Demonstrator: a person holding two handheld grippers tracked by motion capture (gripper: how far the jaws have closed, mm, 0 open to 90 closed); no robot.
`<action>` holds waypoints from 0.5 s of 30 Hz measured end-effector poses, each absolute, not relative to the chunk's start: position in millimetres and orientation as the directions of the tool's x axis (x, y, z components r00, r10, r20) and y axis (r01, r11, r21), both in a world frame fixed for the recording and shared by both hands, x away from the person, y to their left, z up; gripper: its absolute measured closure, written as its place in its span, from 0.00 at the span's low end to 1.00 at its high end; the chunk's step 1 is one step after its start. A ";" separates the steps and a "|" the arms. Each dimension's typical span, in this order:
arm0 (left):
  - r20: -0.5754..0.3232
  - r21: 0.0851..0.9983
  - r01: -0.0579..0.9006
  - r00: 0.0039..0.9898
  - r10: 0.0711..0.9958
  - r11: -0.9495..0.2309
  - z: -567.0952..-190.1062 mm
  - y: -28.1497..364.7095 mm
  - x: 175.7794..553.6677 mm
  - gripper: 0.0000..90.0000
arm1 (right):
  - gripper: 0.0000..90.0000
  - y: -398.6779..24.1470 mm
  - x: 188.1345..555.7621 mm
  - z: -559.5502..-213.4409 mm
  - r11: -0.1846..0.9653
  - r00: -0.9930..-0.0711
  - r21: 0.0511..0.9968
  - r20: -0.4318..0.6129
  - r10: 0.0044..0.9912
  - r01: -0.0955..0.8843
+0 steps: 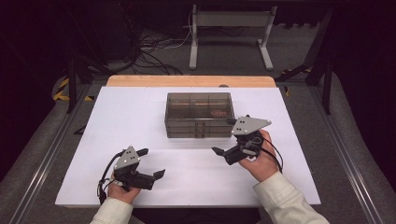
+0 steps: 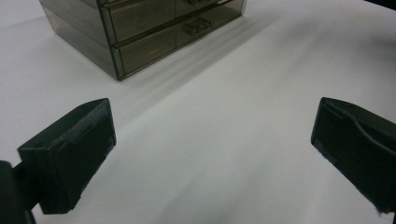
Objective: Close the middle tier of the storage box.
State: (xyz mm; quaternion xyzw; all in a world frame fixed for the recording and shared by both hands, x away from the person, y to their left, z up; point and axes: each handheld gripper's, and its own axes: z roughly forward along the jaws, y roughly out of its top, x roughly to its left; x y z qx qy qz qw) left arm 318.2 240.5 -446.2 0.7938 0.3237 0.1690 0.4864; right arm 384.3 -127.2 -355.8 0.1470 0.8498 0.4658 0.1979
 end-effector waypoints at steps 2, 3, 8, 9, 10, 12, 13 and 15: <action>-0.049 0.882 0.349 0.734 0.678 -0.315 -445.8 241.5 317.9 0.01 | 0.00 -132.1 380.8 -354.2 0.514 -0.874 0.855 -0.203 0.441 0.061; -0.045 0.883 0.347 0.734 0.678 -0.317 -445.4 242.4 317.9 0.00 | 0.00 -134.7 379.2 -353.7 0.510 -0.871 0.858 -0.204 0.447 0.061; -0.053 0.886 0.351 0.726 0.686 -0.303 -445.4 245.9 317.5 0.00 | 0.00 -148.4 375.7 -355.7 0.485 -0.864 0.872 -0.192 0.465 0.067; -0.054 0.887 0.350 0.725 0.687 -0.300 -445.4 246.6 317.5 0.00 | 0.00 -151.2 375.2 -356.9 0.476 -0.862 0.877 -0.189 0.470 0.067; -0.053 0.889 0.349 0.723 0.689 -0.298 -445.3 247.3 317.5 0.00 | 0.00 -154.0 374.8 -358.1 0.470 -0.861 0.880 -0.186 0.473 0.067; -0.046 0.889 0.348 0.716 0.696 -0.299 -445.1 248.4 317.3 0.00 | 0.00 -159.1 373.5 -360.4 0.459 -0.859 0.886 -0.180 0.479 0.070; -0.039 0.890 0.342 0.714 0.699 -0.300 -445.1 248.9 317.4 0.01 | 0.00 -161.5 372.7 -361.5 0.454 -0.860 0.888 -0.178 0.479 0.069; -0.044 0.891 0.344 0.716 0.697 -0.297 -445.0 249.8 317.2 0.01 | 0.00 -165.7 370.1 -364.1 0.445 -0.858 0.894 -0.189 0.477 0.050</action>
